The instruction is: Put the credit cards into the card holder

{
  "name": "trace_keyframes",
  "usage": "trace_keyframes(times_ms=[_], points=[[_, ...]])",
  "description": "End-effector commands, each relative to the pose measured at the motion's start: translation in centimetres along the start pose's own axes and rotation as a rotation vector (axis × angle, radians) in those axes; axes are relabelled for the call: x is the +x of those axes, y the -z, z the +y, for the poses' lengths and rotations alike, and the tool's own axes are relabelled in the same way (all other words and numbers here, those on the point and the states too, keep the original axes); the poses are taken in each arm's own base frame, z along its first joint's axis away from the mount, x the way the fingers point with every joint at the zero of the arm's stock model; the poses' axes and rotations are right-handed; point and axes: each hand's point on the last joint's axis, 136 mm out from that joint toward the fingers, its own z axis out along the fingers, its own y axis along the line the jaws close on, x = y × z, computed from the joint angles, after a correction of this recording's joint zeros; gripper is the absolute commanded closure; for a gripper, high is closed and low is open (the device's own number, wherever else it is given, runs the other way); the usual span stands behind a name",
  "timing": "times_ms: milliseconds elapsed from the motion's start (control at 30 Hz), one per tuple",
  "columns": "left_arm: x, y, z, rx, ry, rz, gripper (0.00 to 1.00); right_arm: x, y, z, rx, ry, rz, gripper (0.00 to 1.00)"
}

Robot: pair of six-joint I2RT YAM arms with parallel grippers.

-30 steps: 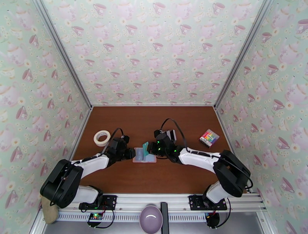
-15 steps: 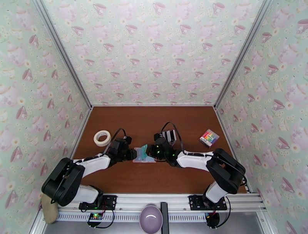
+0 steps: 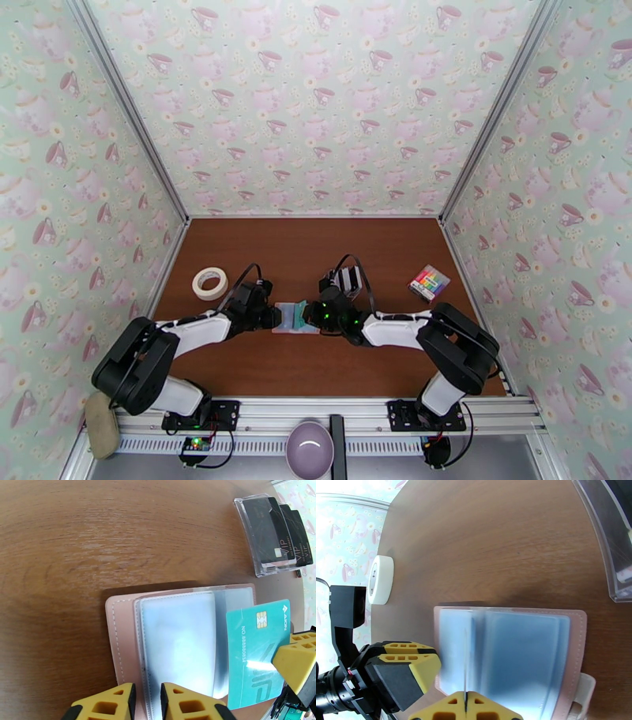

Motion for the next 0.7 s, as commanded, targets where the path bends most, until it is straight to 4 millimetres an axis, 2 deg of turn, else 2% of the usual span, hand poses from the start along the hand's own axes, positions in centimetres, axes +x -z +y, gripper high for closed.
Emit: trace_keyframes(times_ms=[0, 100, 233, 667], points=[[0.4, -0.5, 0.9, -0.069, -0.019, 0.029, 0.76, 0.2, -0.4, -0.6, 0.01, -0.013, -0.012, 0.97], [0.5, -0.6, 1.0, -0.081, -0.025, 0.036, 0.77, 0.2, -0.7, -0.6, 0.001, -0.017, -0.009, 0.97], [0.6, -0.6, 1.1, -0.086, -0.023, 0.038, 0.87, 0.2, -0.8, -0.8, 0.006, -0.022, -0.012, 0.98], [0.7, -0.8, 1.0, -0.082, -0.019, 0.044, 0.89, -0.3, 0.4, -1.5, 0.014, -0.034, -0.069, 0.99]])
